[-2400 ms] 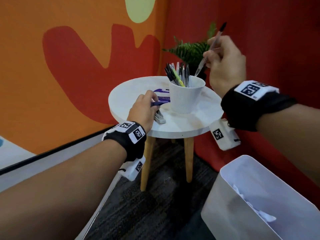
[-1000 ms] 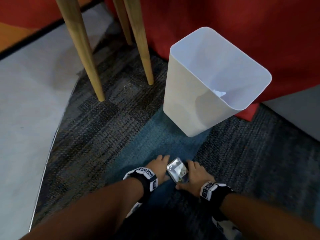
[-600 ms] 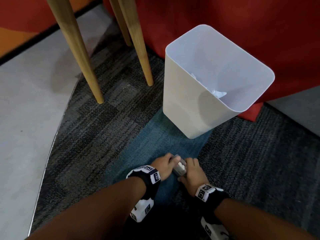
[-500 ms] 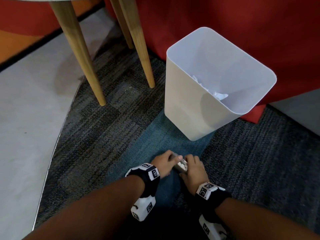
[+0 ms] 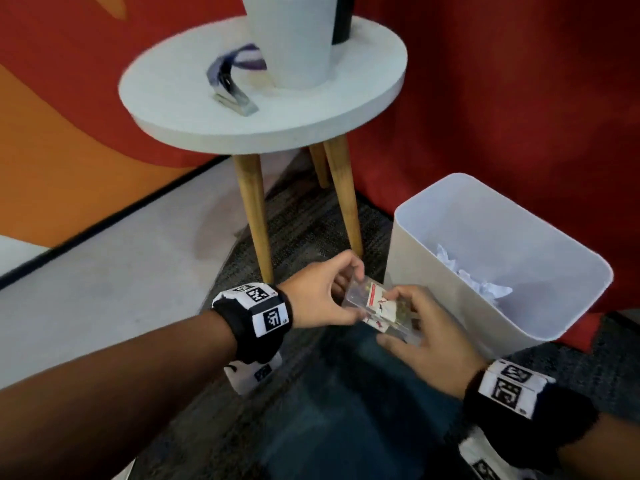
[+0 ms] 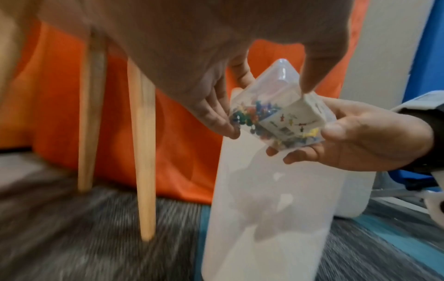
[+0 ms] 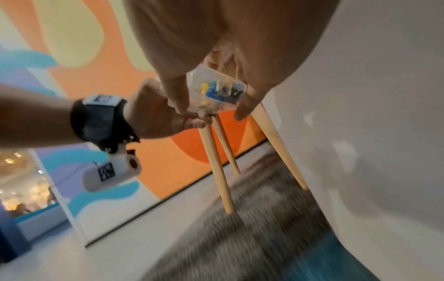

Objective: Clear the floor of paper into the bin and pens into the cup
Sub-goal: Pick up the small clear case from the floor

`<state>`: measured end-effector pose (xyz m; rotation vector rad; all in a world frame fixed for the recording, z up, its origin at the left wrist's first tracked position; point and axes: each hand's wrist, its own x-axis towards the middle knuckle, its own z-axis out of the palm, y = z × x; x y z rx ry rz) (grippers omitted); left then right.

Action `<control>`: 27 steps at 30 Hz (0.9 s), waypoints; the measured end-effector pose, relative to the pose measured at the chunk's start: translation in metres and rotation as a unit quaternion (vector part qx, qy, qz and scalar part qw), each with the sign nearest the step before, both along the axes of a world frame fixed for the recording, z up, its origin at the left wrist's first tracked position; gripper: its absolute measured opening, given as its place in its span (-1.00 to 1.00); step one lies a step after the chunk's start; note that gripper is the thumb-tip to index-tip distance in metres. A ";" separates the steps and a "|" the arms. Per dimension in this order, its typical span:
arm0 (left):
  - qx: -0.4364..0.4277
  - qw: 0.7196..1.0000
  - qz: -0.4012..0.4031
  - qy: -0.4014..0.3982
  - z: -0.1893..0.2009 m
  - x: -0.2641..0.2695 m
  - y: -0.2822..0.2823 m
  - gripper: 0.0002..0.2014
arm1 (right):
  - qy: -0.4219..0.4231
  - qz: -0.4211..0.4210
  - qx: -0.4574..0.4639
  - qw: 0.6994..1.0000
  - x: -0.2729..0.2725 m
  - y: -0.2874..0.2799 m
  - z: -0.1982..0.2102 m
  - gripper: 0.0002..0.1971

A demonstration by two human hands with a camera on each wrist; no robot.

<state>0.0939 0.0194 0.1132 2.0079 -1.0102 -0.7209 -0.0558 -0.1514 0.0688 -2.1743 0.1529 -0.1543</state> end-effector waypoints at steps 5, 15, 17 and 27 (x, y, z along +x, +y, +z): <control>-0.088 0.988 0.008 -0.127 0.090 0.027 0.021 -0.64 | -0.149 0.005 0.038 0.988 0.043 0.011 0.099 -0.52; -0.066 0.902 0.134 -0.405 0.155 0.099 0.024 -0.76 | -0.234 -0.094 -0.050 0.966 0.160 0.026 0.171 -0.57; -0.031 0.895 0.159 -0.415 0.153 0.104 0.020 -0.71 | -0.216 -0.096 -0.083 0.968 0.175 0.028 0.173 -0.57; 0.077 0.857 0.261 -0.437 0.137 0.106 0.023 -0.47 | -0.145 -0.003 -0.172 0.974 0.207 0.033 0.171 -0.50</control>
